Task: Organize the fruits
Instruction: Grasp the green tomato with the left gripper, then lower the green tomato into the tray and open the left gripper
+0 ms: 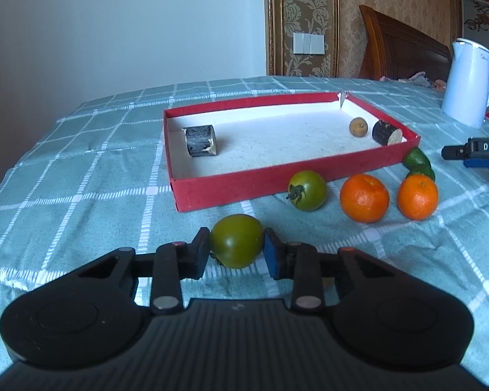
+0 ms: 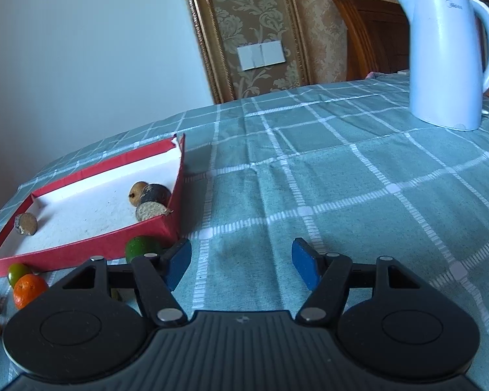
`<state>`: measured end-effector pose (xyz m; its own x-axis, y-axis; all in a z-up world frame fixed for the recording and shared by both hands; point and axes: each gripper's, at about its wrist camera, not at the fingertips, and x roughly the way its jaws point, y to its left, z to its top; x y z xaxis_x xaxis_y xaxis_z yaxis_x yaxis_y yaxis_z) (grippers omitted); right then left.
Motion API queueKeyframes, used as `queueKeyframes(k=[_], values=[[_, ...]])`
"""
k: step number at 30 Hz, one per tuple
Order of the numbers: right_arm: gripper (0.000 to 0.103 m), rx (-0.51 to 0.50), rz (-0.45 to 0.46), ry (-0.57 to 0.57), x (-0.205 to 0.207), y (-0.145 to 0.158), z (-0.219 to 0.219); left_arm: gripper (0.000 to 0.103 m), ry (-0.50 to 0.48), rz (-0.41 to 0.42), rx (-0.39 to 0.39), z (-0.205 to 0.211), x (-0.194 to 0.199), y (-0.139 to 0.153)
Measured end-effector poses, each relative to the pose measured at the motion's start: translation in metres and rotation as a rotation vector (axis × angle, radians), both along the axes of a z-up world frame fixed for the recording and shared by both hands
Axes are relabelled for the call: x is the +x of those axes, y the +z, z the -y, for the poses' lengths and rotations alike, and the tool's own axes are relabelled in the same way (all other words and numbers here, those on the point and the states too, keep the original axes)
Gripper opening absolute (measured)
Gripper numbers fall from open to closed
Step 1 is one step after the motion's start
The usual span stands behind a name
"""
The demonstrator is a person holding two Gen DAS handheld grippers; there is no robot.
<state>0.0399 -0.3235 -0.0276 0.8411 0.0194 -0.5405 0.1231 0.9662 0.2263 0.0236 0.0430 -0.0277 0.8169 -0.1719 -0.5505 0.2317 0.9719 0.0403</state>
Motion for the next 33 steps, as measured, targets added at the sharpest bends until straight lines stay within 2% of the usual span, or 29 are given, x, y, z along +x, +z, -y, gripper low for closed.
queueKeyframes(k=[2,4,9,14,18,26,33], values=[[0.08,0.005,-0.015,-0.029,0.0,-0.001,0.003,0.031,-0.005,0.015,-0.018,-0.002,0.0,0.008],[0.08,0.009,-0.022,-0.039,0.0,-0.002,0.005,0.031,-0.008,0.03,-0.022,-0.001,0.003,0.017],[0.081,-0.123,-0.074,-0.057,0.001,-0.002,-0.009,0.031,0.001,0.044,-0.043,-0.001,0.022,0.032],[0.081,-0.157,-0.091,-0.054,0.0,-0.003,-0.011,0.031,0.012,0.02,-0.08,-0.002,0.05,0.039],[0.084,-0.194,-0.108,-0.047,0.004,-0.004,-0.016,0.031,0.032,0.004,-0.066,0.002,0.07,0.036],[0.087,-0.193,-0.112,-0.039,0.004,-0.005,-0.017,0.032,0.077,-0.058,-0.071,0.001,0.105,0.025],[0.087,-0.194,-0.112,-0.039,0.004,-0.005,-0.017,0.032,0.097,-0.092,-0.065,0.0,0.118,0.014]])
